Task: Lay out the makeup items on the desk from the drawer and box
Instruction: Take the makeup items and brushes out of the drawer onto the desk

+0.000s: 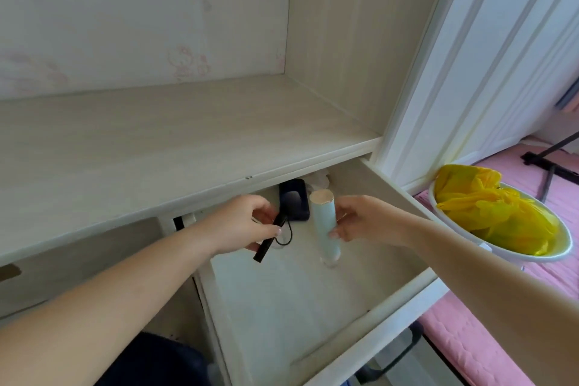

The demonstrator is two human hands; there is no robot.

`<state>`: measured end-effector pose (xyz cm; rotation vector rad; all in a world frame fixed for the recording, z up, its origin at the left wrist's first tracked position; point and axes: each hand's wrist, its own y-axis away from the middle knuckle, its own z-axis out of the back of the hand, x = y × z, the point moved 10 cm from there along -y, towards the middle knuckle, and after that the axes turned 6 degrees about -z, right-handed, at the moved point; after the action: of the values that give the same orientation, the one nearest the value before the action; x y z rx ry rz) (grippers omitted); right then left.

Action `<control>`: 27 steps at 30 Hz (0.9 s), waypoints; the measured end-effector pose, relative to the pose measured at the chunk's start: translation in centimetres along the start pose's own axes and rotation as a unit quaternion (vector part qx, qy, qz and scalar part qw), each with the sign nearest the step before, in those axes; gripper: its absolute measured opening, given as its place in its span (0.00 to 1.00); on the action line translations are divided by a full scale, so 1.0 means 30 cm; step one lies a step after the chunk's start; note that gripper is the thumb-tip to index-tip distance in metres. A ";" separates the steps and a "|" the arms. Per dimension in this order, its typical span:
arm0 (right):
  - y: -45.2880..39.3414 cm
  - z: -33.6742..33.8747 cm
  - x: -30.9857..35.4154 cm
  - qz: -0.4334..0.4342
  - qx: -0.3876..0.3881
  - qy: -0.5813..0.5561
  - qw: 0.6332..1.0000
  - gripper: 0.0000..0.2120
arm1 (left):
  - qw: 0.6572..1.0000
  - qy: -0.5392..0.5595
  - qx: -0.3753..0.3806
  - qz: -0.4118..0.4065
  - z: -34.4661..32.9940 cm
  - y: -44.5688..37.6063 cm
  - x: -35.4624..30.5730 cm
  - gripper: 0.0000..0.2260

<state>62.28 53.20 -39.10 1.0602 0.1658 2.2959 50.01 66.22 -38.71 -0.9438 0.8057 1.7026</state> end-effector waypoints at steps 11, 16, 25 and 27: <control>-0.082 0.010 0.554 0.135 -0.080 -0.135 0.978 0.09 | 0.982 0.082 -0.168 0.003 0.509 0.224 -0.016 0.06; -0.186 -0.051 0.802 0.182 -0.092 -0.127 0.971 0.09 | 0.961 0.082 -0.262 0.035 0.784 0.339 0.094 0.06; -0.458 -0.238 1.144 0.221 -0.090 -0.170 0.956 0.07 | 0.906 0.085 -0.408 0.075 1.140 0.513 0.347 0.03; -0.520 -0.291 1.190 0.218 -0.080 -0.197 0.953 0.07 | 0.900 0.072 -0.420 0.092 1.188 0.525 0.397 0.05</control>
<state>45.27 87.27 -27.08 1.5594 -0.4496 2.3535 24.74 97.20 -30.89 -1.6230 0.2117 2.2133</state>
